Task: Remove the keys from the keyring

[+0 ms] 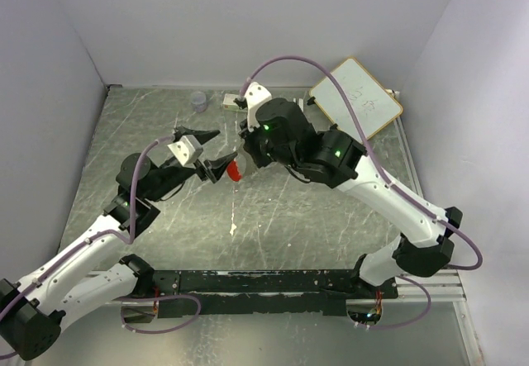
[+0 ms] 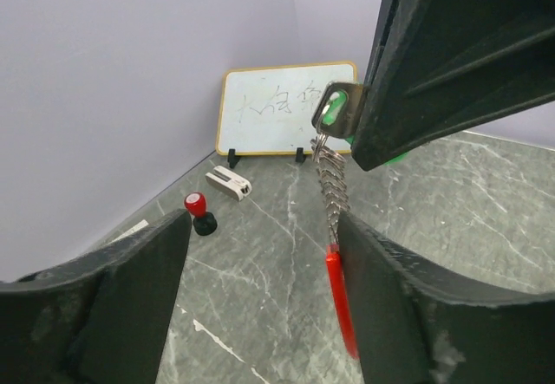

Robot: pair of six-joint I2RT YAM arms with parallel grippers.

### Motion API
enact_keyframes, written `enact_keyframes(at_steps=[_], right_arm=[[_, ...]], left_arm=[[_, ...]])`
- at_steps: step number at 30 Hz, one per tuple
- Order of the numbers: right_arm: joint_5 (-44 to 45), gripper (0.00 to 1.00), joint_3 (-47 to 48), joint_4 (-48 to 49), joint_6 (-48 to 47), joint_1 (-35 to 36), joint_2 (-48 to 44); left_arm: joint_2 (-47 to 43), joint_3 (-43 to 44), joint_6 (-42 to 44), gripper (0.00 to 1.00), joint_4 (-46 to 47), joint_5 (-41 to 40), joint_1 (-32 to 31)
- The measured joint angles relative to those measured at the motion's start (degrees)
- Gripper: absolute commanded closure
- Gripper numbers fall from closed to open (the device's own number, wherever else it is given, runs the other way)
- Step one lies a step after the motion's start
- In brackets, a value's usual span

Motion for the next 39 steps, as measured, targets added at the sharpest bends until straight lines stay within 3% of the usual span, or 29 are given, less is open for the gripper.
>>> enact_keyframes(at_steps=[4, 8, 12, 22, 39], right_arm=[[0.2, 1.00, 3.9, -5.8, 0.3, 0.0, 3.2], [0.9, 1.00, 5.2, -10.6, 0.6, 0.0, 6.2], [0.9, 1.00, 5.1, -13.1, 0.6, 0.0, 7.4], [1.0, 1.00, 4.4, -11.8, 0.5, 0.0, 5.5], [1.0, 1.00, 4.4, -11.6, 0.5, 0.0, 5.5]], left_arm=[[0.0, -1.5, -0.7, 0.38, 2.5, -0.8, 0.0], [0.3, -1.9, -1.2, 0.37, 4.2, -1.1, 0.0], [1.0, -2.1, -1.9, 0.29, 6.9, -0.8, 0.0], [2.6, -4.1, -3.2, 0.28, 9.7, 3.7, 0.0], [2.6, -7.7, -3.2, 0.38, 14.4, 6.6, 0.0]])
